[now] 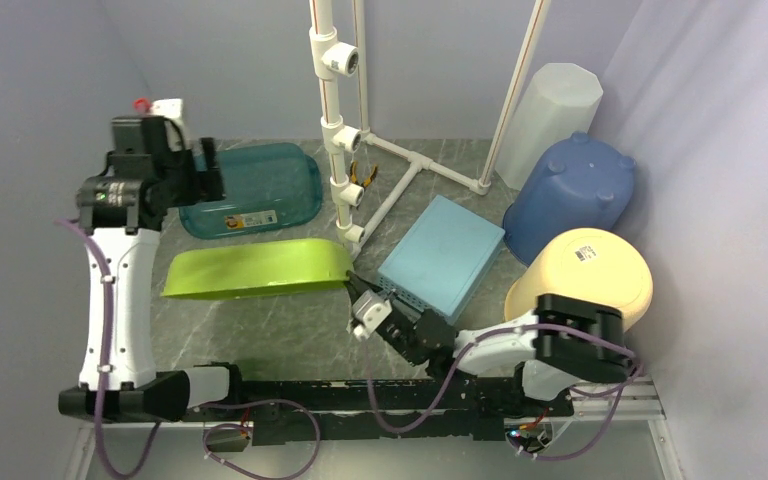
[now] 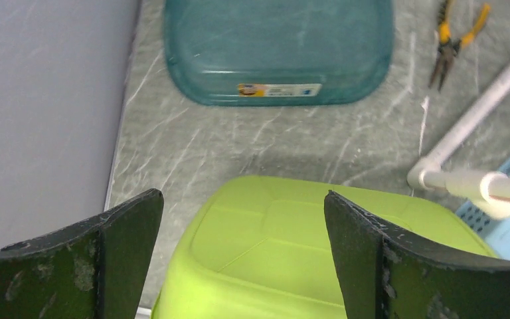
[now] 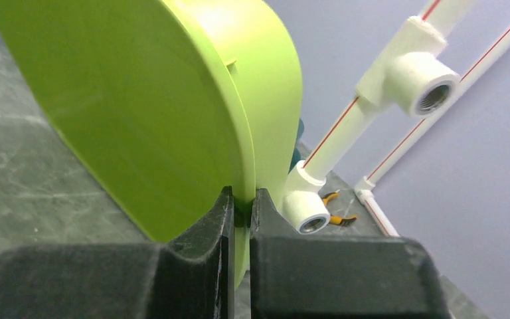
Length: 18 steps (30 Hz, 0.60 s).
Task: Turn the large container upside down
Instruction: Turn the container upside down at the center of the board.
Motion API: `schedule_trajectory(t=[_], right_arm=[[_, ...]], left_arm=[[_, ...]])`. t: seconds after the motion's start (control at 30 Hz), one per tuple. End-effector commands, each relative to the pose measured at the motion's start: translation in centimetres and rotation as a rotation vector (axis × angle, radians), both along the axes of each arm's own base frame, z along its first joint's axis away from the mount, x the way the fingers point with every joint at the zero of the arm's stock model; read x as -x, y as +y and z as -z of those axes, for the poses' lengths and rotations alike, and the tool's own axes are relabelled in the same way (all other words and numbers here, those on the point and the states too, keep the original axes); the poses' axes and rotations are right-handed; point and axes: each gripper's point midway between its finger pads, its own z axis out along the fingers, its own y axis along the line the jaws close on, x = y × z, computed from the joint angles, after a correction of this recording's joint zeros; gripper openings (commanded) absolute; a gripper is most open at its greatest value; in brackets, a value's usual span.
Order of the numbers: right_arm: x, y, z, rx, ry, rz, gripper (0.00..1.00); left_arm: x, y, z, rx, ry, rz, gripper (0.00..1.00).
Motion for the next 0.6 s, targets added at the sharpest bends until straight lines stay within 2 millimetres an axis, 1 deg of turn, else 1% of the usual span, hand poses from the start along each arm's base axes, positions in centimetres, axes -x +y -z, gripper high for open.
schedule_trajectory(t=[0.0, 0.07, 0.1, 0.13, 0.2, 0.27, 0.3, 0.4, 0.5, 0.57], right_arm=[[0.0, -1.5, -3.7, -0.132, -0.19, 0.183, 0.0], [0.5, 0.1, -1.8, -0.051, -0.217, 0.166, 0.0], [0.8, 0.8, -1.1, -0.033, -0.219, 0.149, 0.0], [1.2, 1.5, 0.1, -0.006, -0.219, 0.124, 0.0], [2.1, 2.7, 1.2, 0.022, -0.225, 0.077, 0.0], [2.7, 3.9, 2.9, 0.081, -0.228, 0.047, 0.0], [3.1, 4.3, 3.6, 0.087, -0.222, 0.03, 0.0], [3.9, 5.6, 6.4, 0.158, -0.201, -0.02, 0.0], [4.1, 6.3, 8.7, 0.207, -0.177, -0.039, 0.0], [3.8, 6.8, 9.9, 0.238, -0.162, -0.03, 0.01]], left_arm=[[2.4, 2.3, -0.2, 0.17, -0.023, -0.092, 0.95], [2.6, 2.9, 1.3, 0.197, 0.024, -0.126, 0.95], [2.8, 3.2, 2.1, 0.202, 0.04, -0.142, 0.95], [2.9, 3.3, 2.7, 0.209, 0.047, -0.153, 0.95], [3.3, 3.6, 3.7, 0.213, 0.054, -0.182, 0.95], [3.6, 3.8, 4.4, 0.216, 0.055, -0.205, 0.95], [3.7, 3.9, 5.1, 0.219, 0.067, -0.212, 0.95], [4.3, 3.9, 6.3, 0.226, 0.092, -0.229, 0.95], [5.0, 3.7, 7.6, 0.236, 0.122, -0.24, 0.95], [5.5, 3.6, 8.3, 0.24, 0.132, -0.244, 0.95]])
